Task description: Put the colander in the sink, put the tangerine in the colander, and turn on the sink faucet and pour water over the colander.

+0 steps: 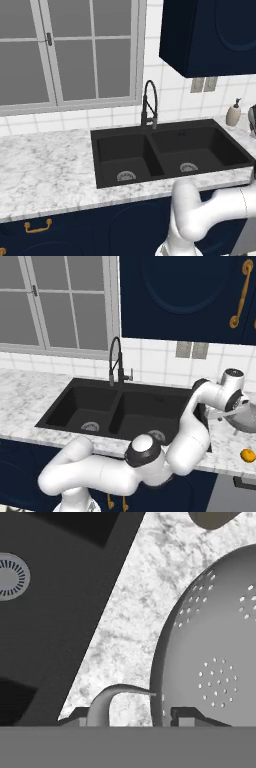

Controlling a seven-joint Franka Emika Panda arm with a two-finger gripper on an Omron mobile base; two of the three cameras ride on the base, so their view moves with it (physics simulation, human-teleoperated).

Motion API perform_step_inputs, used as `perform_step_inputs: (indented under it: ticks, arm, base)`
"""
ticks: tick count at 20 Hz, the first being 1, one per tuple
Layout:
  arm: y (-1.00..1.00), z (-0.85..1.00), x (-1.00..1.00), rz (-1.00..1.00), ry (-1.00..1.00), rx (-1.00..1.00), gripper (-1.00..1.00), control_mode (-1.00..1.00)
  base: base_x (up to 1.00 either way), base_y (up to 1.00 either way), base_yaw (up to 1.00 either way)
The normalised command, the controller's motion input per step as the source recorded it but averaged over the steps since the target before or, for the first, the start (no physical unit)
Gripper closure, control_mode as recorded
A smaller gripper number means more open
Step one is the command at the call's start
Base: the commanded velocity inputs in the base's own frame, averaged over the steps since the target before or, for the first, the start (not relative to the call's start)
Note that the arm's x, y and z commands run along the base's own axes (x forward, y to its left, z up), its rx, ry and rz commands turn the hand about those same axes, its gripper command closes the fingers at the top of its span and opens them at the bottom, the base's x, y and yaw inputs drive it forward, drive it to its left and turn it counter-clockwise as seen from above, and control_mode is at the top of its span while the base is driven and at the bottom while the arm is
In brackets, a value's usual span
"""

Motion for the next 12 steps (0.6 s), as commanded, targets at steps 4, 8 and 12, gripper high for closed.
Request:
perform_step_inputs:
  ticks: [4, 8, 12]
  arm:
    - [1.00, 0.00, -0.93, 0.12, -0.17, 0.00, 1.00, -1.00]
    - [1.00, 0.12, -0.99, 0.06, -0.22, 0.00, 1.00, -1.00]
    - [1.00, 0.43, -0.78, 0.00, -0.20, 0.00, 1.00, -1.00]
  base:
    - [0.00, 0.00, 0.00]
    - [0.00, 0.00, 0.00]
    - [0.00, 0.00, 0.00]
